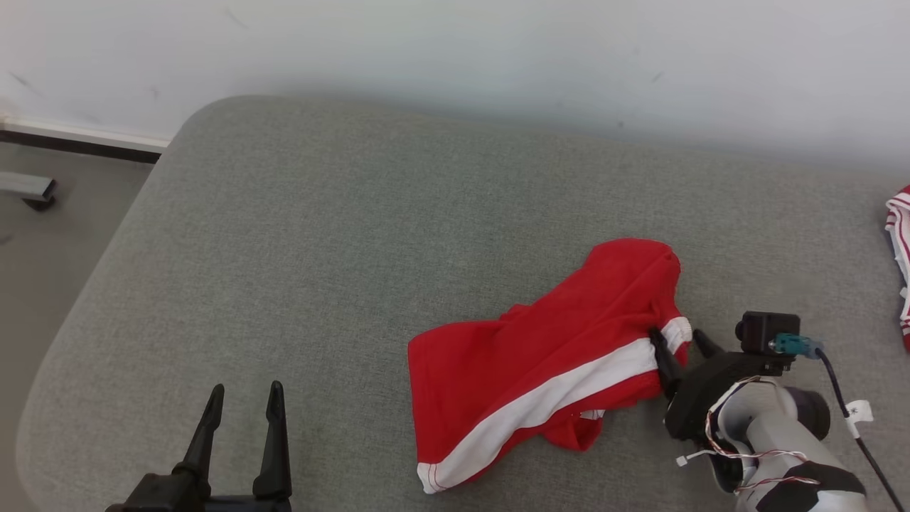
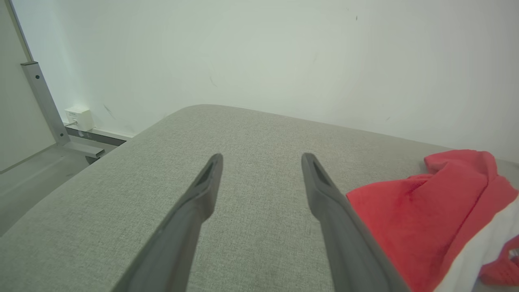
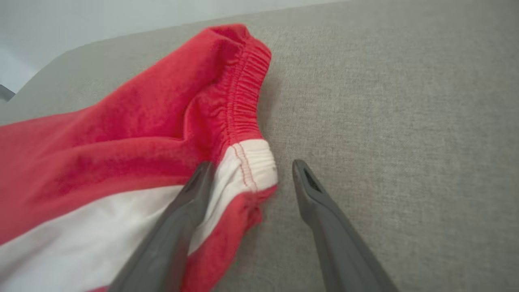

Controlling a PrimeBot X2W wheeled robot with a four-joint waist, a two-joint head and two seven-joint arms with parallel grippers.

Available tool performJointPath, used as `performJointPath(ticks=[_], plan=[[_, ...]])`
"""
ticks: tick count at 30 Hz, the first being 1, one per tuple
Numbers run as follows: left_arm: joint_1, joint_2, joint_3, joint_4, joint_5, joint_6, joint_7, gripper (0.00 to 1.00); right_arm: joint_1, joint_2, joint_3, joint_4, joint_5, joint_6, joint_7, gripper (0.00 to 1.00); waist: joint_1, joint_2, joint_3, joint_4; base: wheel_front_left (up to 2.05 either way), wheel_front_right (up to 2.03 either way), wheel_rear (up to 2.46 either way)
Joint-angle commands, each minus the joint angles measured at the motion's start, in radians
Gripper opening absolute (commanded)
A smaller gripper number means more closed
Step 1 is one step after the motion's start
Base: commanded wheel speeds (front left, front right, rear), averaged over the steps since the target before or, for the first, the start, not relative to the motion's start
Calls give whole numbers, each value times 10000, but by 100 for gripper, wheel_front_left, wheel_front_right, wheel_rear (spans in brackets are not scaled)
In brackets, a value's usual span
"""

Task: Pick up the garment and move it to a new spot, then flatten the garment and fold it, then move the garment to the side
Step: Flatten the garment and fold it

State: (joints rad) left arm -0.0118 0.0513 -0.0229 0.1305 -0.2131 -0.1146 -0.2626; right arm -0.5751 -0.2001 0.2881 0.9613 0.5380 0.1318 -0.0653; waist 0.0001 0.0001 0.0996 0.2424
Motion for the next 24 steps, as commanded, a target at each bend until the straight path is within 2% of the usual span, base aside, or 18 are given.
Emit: performJointPath(ticks=[1,2,3,10,14,20,24], plan=[[-143,-11,-14,45,3,-4,-29,100,-75,134,163,69,326,-25,-25,49,-1,-1,68,109,0,0,0],[-158,-11,-7,61,9,1,-29,100,-92,117,291,83,439,-25,-135,20,-1,-1,64,125,0,0,0],[-172,-12,0,77,13,4,-29,100,-81,110,427,102,552,-25,-240,0,-1,-1,53,130,0,0,0],[64,-13,126,142,95,70,-29,100,182,-258,1099,62,662,-25,-1587,0,-1,-1,-289,2,0,0,0],[300,-13,157,148,-9,71,-29,100,622,-513,1232,-377,591,-25,-1931,0,-1,-1,-557,-249,0,0,0],[656,-13,178,169,-96,126,-29,100,1890,-927,811,-1941,393,-25,-2004,0,-1,-1,-939,-795,0,0,0],[799,-11,194,189,-132,136,-29,100,2881,-937,427,-2823,234,-25,-2001,0,-1,-1,-1117,-1100,0,0,0]])
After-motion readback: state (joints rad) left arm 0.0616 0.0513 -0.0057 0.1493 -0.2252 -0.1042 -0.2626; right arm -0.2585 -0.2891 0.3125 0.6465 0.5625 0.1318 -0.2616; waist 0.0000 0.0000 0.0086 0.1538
